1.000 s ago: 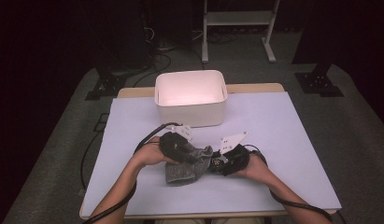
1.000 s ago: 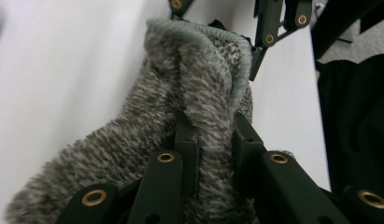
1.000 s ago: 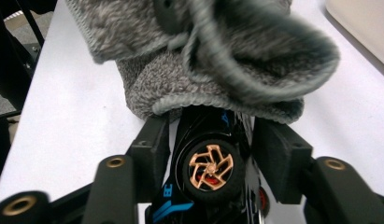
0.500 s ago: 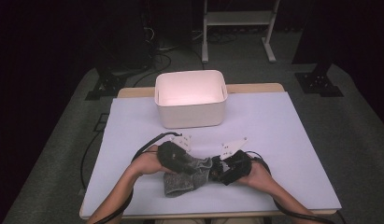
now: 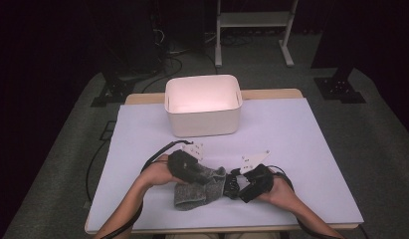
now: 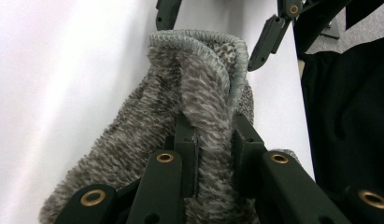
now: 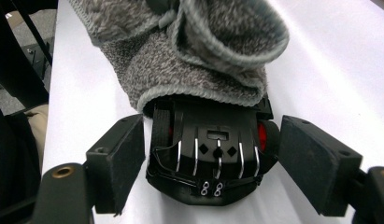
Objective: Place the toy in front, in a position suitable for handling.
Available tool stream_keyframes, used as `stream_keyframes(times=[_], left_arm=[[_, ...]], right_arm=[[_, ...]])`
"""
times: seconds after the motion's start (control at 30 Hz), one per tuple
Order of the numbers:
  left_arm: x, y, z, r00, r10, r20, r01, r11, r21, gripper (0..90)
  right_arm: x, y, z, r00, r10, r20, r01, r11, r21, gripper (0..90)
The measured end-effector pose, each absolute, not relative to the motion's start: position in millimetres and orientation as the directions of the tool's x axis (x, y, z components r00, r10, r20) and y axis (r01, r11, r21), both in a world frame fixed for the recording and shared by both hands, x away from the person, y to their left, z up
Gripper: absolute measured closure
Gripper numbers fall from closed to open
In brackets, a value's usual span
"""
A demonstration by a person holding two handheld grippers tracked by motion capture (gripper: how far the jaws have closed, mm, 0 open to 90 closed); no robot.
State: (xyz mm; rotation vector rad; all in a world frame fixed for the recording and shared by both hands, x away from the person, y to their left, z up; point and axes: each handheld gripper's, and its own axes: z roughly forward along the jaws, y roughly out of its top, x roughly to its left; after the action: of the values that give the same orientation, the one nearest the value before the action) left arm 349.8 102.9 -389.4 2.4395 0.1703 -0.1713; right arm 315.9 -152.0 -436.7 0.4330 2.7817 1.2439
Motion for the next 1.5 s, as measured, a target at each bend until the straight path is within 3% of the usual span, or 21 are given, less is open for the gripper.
stream_keyframes(times=[0.23,0.43,0.53,0.97,1.17,1.3,1.5], left_arm=[[350.5,107.2,-387.4,0.984,0.083,-0.160,0.166,-0.765,0.622,76.0],[351.4,108.8,-386.6,0.982,0.088,-0.165,0.174,-0.758,0.629,76.0],[351.4,108.2,-385.0,0.983,0.084,-0.163,0.169,-0.755,0.634,76.0],[353.6,106.9,-376.6,0.985,0.087,-0.148,0.163,-0.745,0.647,76.0],[350.7,91.1,-394.4,0.988,0.074,-0.137,0.143,-0.776,0.614,74.9],[345.5,81.7,-398.3,0.993,0.053,-0.103,0.105,-0.789,0.605,68.9],[335.3,73.8,-403.9,0.998,0.043,-0.047,0.063,-0.813,0.579,45.9]], right_arm=[[317.2,-151.7,-435.2,-0.957,0.284,0.059,0.236,0.641,0.730,19.6],[323.8,-146.8,-446.5,-0.951,0.283,0.123,0.286,0.658,0.697,17.6],[325.7,-140.4,-453.5,-0.959,0.240,0.153,0.278,0.676,0.682,22.2],[336.1,-140.5,-437.5,-0.997,0.066,-0.039,0.028,0.790,0.612,23.4],[340.8,-151.1,-447.9,-0.992,0.118,0.053,0.124,0.749,0.651,23.0],[339.0,-152.9,-450.7,-0.990,0.132,0.056,0.136,0.738,0.661,22.9],[339.3,-154.0,-451.6,-0.987,0.142,0.073,0.153,0.719,0.678,22.8]])
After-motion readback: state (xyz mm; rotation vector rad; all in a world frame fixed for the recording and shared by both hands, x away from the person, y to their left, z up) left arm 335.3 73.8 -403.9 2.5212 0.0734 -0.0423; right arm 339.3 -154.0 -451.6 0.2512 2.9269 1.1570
